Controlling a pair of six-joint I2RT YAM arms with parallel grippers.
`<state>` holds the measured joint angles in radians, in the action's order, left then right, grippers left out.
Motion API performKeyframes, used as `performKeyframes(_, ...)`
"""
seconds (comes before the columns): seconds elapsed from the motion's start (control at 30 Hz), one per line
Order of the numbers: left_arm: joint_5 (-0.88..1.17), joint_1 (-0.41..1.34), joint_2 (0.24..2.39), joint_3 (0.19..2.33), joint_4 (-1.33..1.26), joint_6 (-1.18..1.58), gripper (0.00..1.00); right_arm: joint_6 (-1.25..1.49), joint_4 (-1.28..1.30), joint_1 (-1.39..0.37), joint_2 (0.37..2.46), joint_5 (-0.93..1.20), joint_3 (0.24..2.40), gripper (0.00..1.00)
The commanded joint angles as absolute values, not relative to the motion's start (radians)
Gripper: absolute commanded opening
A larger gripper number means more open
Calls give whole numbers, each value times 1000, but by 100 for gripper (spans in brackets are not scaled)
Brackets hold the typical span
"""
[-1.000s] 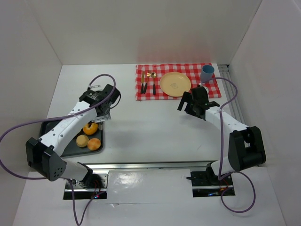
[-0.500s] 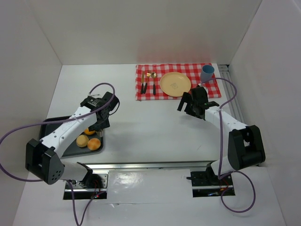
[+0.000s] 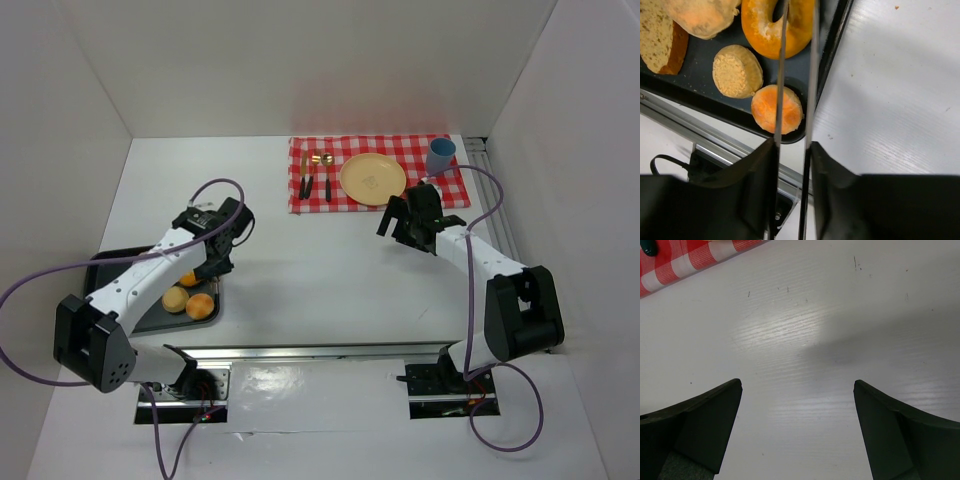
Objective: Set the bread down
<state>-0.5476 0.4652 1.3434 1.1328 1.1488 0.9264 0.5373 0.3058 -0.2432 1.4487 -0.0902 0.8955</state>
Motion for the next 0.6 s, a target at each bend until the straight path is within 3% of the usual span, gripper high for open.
performKeyframes(0.0, -555, 468, 1348, 1131, 1154, 943, 39, 528, 275, -236, 1440, -91, 907, 100)
performKeyframes(0.1, -583, 479, 1348, 1178, 1176, 953, 19, 528, 284, -236, 1440, -91, 907, 100)
performKeyframes(0.23, -623, 489, 1339, 1276, 1244, 953, 2, 528, 284, -236, 1431, -91, 916, 100)
performKeyframes(0.4, -669, 554, 1339, 1474, 1279, 894, 0, 528, 302, -236, 1431, -100, 916, 100)
performKeyframes(0.57, -629, 640, 1454, 1678, 1129, 769, 0, 537, 321, -227, 1365, -144, 916, 100)
